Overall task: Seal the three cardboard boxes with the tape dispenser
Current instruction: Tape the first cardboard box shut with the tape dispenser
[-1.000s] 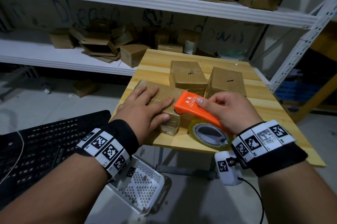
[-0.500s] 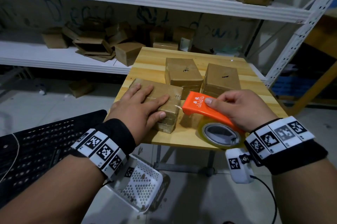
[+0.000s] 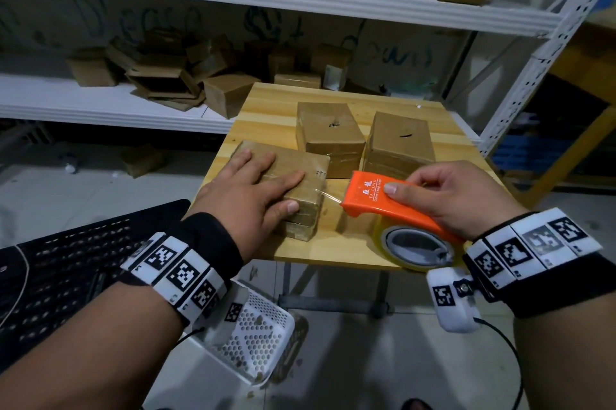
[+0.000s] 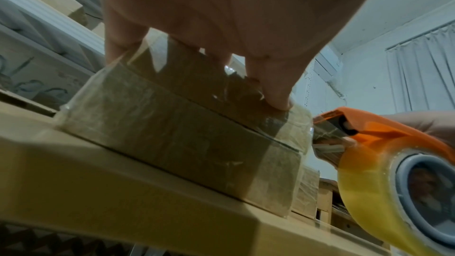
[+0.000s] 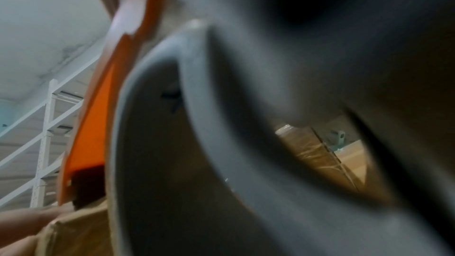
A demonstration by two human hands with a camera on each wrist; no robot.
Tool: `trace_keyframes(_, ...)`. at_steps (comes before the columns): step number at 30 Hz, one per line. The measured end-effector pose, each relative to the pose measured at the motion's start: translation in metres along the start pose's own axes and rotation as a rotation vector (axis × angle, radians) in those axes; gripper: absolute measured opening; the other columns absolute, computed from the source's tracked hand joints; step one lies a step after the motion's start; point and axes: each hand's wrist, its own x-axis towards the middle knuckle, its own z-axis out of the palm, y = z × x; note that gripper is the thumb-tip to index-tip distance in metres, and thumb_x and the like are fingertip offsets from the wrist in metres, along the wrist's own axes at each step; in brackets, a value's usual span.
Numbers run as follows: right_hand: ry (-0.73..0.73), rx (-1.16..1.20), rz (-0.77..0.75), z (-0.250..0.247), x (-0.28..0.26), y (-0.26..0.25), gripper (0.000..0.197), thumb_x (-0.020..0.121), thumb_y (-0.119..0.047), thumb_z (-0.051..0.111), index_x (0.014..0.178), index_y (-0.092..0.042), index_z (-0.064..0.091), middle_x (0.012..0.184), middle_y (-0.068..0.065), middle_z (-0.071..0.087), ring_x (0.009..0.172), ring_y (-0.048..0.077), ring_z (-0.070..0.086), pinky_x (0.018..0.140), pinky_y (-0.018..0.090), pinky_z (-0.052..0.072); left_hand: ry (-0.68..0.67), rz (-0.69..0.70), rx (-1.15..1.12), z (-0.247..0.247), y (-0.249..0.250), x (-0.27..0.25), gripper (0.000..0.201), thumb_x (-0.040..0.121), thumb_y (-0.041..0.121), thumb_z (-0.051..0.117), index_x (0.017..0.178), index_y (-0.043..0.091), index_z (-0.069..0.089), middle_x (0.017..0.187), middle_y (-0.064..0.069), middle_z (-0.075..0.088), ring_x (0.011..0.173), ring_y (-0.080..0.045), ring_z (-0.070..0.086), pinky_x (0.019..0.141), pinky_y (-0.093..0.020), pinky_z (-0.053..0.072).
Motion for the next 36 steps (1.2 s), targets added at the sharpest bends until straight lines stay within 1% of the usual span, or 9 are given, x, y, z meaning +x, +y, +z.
trace_keyframes(7,-0.017,-0.025,-0.003,-0.008,-0.003,0.004,0.043,0.075,-0.064,0.074,0.083,-0.022,0.077,0.076,-0.002,0.077,0.068,0.015,0.074,0.060,0.027,0.051,-0.009,0.014,-0.023,0.000,-0.004,0.002,0.065,0.084,0.072,0.020,0.148,0.061,0.023,0.168,0.009,0.014,0.155,-0.020,0.000,0.124,-0.051,0.016)
trace_keyframes(10,-0.008,-0.046,-0.007,-0.004,-0.001,0.005,0.043,0.076,-0.063,0.076,0.082,-0.021,0.077,0.075,-0.002,0.076,0.069,0.016,0.073,0.060,0.028,0.051,0.050,-0.009,-0.011,0.002,0.001,-0.001,0.069,0.081,0.081,0.018,0.147,0.062,0.024,0.167,0.011,0.018,0.155,-0.019,0.004,0.120,-0.058,0.023)
trace_keyframes(13,-0.006,-0.049,0.010,-0.001,0.000,0.004,0.043,0.077,-0.063,0.076,0.081,-0.020,0.077,0.075,-0.002,0.076,0.067,0.014,0.071,0.058,0.027,0.048,0.048,-0.069,0.097,0.003,0.014,-0.005,0.094,0.064,0.100,0.029,0.147,0.055,0.024,0.165,0.011,0.019,0.154,-0.021,0.008,0.116,-0.064,0.025)
trace_keyframes(16,0.014,-0.037,0.008,0.000,-0.001,0.005,0.043,0.078,-0.064,0.075,0.081,-0.021,0.077,0.075,-0.001,0.077,0.068,0.015,0.073,0.060,0.028,0.051,0.093,-0.110,0.142,0.003,0.025,-0.004,0.089,0.063,0.098,0.042,0.139,0.052,0.032,0.156,0.006,0.030,0.148,-0.026,0.019,0.108,-0.065,0.036)
trace_keyframes(22,0.098,0.070,-0.033,0.003,-0.002,0.003,0.043,0.078,-0.065,0.074,0.080,-0.022,0.078,0.076,-0.003,0.078,0.063,0.011,0.074,0.064,0.029,0.057,0.214,-0.202,-0.017,0.002,0.025,0.000,0.077,0.064,0.089,0.056,0.128,0.046,0.048,0.144,0.006,0.043,0.138,-0.029,0.029,0.101,-0.061,0.043)
trace_keyframes(27,0.064,0.186,-0.073,0.010,0.000,-0.007,0.041,0.083,-0.060,0.073,0.084,-0.019,0.079,0.074,-0.004,0.079,0.063,0.011,0.076,0.056,0.020,0.053,0.338,-0.168,-0.189,-0.001,0.007,0.003,0.084,0.060,0.097,0.043,0.119,0.039,0.056,0.128,0.002,0.056,0.125,-0.029,0.047,0.101,-0.049,0.042)
trace_keyframes(29,0.060,0.238,-0.080,0.013,0.002,-0.011,0.043,0.081,-0.060,0.073,0.085,-0.018,0.078,0.074,-0.002,0.079,0.063,0.014,0.076,0.058,0.023,0.056,0.377,-0.159,-0.235,-0.003,0.002,0.003,0.082,0.062,0.096,0.045,0.116,0.036,0.058,0.120,0.002,0.058,0.118,-0.027,0.052,0.098,-0.044,0.041)
trace_keyframes(33,0.043,0.298,-0.098,0.022,0.007,-0.018,0.045,0.080,-0.061,0.072,0.087,-0.017,0.079,0.074,0.003,0.079,0.064,0.019,0.077,0.061,0.029,0.057,0.490,-0.156,-0.378,-0.006,-0.002,-0.001,0.072,0.063,0.089,0.053,0.107,0.033,0.061,0.108,0.003,0.058,0.106,-0.026,0.057,0.093,-0.049,0.051)
trace_keyframes(36,0.014,0.343,-0.097,0.030,0.009,-0.023,0.042,0.081,-0.059,0.072,0.088,-0.018,0.078,0.075,0.003,0.079,0.062,0.016,0.076,0.057,0.024,0.055,0.512,-0.188,-0.471,-0.007,-0.005,-0.003,0.068,0.061,0.087,0.056,0.106,0.036,0.060,0.107,0.004,0.056,0.104,-0.027,0.058,0.090,-0.050,0.053)
